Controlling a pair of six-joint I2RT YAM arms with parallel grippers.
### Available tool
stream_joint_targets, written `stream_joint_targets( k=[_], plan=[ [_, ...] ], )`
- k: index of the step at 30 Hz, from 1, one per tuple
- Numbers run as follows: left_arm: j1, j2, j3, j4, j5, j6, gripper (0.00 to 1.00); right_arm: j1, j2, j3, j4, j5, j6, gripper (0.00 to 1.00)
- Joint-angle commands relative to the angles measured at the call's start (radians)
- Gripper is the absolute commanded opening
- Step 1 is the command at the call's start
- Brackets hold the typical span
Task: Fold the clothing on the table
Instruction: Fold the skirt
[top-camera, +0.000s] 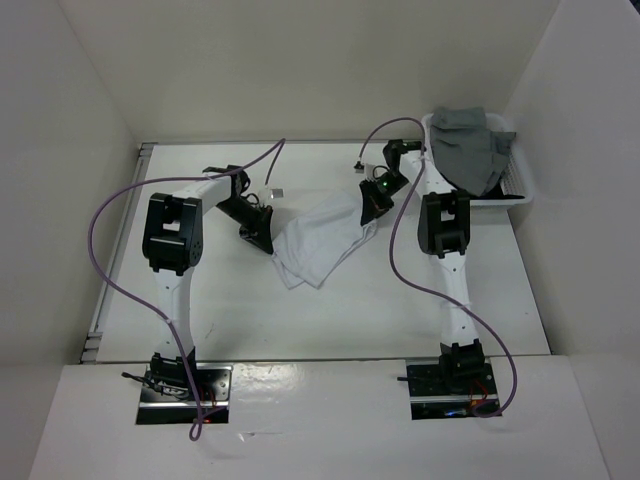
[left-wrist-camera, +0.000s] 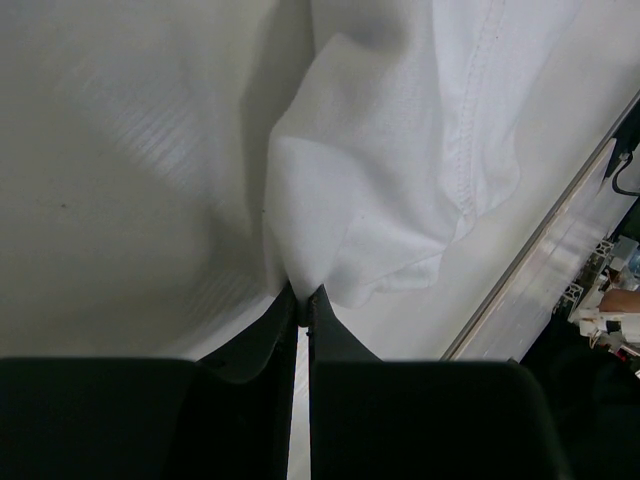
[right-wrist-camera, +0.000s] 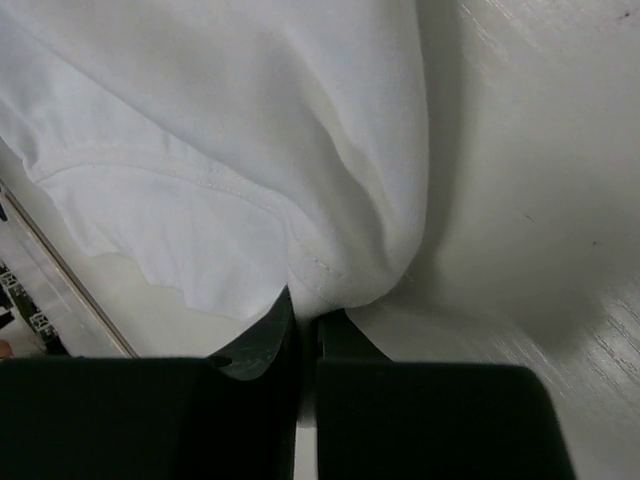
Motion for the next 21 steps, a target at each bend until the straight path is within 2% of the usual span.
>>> stream_joint_targets(
  k=[1,11,17,21],
  plan=[
    [0.004,-0.018,-0.007,-0.003,0.009,0.04,0.03,0.025,0.036,-0.038,0.015,0.124,-0.025,0.0],
    [0.004,-0.018,-0.016,0.016,-0.029,0.004,0.03,0.025,-0.065,0.129,0.026,0.328,0.042,0.0],
    [0.004,0.021,0.033,0.025,-0.072,-0.018,0.03,0.025,-0.086,0.267,-0.017,0.362,0.061,0.0],
    [0.013,0.041,0.051,0.025,-0.085,-0.029,0.04,0.025,-0.109,0.298,-0.017,0.392,0.061,0.0]
  ],
)
